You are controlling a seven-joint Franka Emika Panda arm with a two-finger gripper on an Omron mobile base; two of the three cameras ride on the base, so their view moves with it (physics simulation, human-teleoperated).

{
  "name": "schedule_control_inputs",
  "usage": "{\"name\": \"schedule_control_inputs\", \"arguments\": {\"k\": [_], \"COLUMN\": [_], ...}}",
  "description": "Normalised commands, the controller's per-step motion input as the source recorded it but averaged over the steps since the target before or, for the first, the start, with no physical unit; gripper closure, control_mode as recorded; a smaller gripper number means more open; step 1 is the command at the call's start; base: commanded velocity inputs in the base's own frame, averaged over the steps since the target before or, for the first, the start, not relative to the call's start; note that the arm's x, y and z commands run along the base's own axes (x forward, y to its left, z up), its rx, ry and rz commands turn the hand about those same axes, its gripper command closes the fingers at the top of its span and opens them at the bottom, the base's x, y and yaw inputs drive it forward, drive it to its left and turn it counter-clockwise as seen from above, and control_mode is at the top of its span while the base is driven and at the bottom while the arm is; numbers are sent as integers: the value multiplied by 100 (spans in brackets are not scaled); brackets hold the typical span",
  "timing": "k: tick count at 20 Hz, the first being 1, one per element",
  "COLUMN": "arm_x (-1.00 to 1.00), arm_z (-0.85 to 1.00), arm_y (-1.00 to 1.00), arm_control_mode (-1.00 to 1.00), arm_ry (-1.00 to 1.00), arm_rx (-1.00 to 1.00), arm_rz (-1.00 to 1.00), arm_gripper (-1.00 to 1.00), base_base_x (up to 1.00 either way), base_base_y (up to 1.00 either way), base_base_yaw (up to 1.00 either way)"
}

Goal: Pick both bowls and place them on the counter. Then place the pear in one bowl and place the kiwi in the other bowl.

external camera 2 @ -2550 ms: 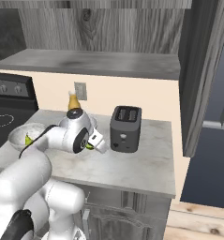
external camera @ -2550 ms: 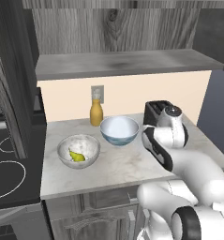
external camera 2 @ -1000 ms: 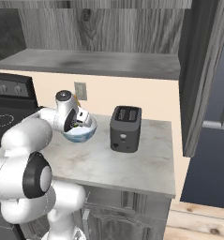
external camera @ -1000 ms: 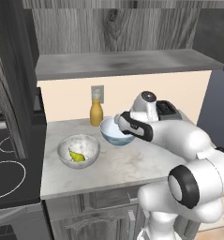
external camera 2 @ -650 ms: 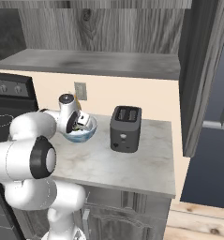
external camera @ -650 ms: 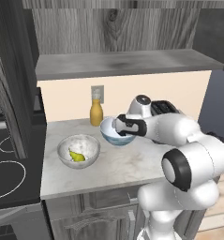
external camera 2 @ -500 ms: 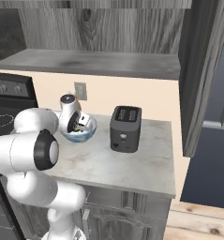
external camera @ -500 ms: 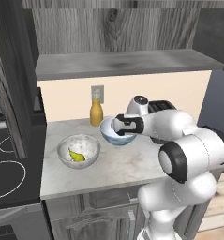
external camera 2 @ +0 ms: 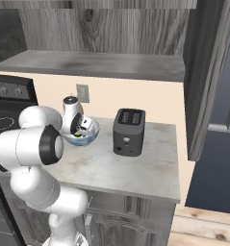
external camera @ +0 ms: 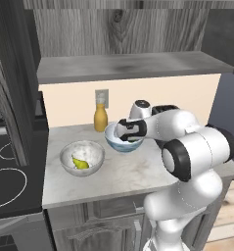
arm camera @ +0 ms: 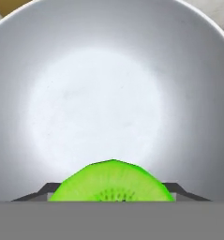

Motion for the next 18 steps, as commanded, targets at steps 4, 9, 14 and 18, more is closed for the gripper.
{"name": "schedule_control_inputs", "arguments": {"k": [4, 9, 14, 18], "arm_x": [3, 0, -15, -46], "arm_z": [-1, 1, 29, 55], "arm_y": [7, 6, 0, 0], "arm_control_mode": [-100, -100, -100, -100], "arm_ry": [0, 0, 0, -6], "arm_rx": [0, 0, 0, 0], "arm_rz": [0, 0, 0, 0], "arm_gripper": [-100, -100, -100, -100], "base_base_x": [0, 0, 0, 0], "base_base_y": [0, 0, 0, 0], "base_base_yaw": [0, 0, 0, 0]}}
